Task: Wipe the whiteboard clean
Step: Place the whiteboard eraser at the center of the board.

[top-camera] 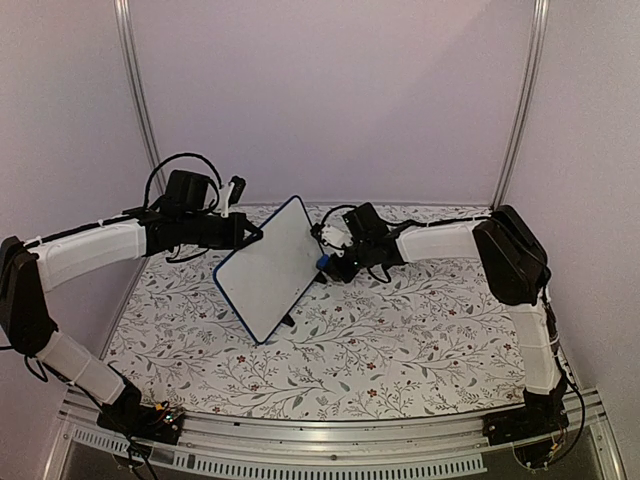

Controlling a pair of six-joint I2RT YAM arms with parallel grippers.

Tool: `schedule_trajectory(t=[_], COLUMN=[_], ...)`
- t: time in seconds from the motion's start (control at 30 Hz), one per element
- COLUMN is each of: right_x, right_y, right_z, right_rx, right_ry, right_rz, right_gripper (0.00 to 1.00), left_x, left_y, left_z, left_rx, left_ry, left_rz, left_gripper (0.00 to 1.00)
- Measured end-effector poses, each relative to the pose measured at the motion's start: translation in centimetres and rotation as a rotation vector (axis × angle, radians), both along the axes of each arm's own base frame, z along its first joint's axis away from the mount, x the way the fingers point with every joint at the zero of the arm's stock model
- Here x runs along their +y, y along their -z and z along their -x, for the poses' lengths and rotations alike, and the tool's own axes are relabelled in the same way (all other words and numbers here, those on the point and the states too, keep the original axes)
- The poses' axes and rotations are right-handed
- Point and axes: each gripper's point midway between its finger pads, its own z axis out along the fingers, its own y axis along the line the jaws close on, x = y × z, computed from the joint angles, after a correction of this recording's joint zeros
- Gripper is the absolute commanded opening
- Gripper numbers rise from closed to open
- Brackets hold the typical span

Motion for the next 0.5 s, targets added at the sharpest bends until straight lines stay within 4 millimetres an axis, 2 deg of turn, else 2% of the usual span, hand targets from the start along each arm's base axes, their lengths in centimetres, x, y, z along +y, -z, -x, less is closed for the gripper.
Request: schedule_trajectory(t=[0.17, 0.4, 0.5], right_x=[0.8, 2.8, 3.2], right_y=[-1.1, -6.4, -7.5], right_z=[0.9, 1.2, 1.0], right_rx=[-0.011, -0.101, -0.118], right_ry=[-0.031, -0.063, -0.055], right_rz=[-0.039, -0.165, -0.198], right_gripper=[0.16, 0.16, 0.16], left_x=[0.0, -0.2, -0.2], left_y=[0.0, 0.0, -0.1], left_z=[0.0, 0.1, 0.1], left_rx=[-0.002, -0.003, -0.003], left_ry=[0.002, 0.014, 0.016], left_rz=[0.001, 0.003, 0.003], left_gripper=[0.00, 0.00, 0.00])
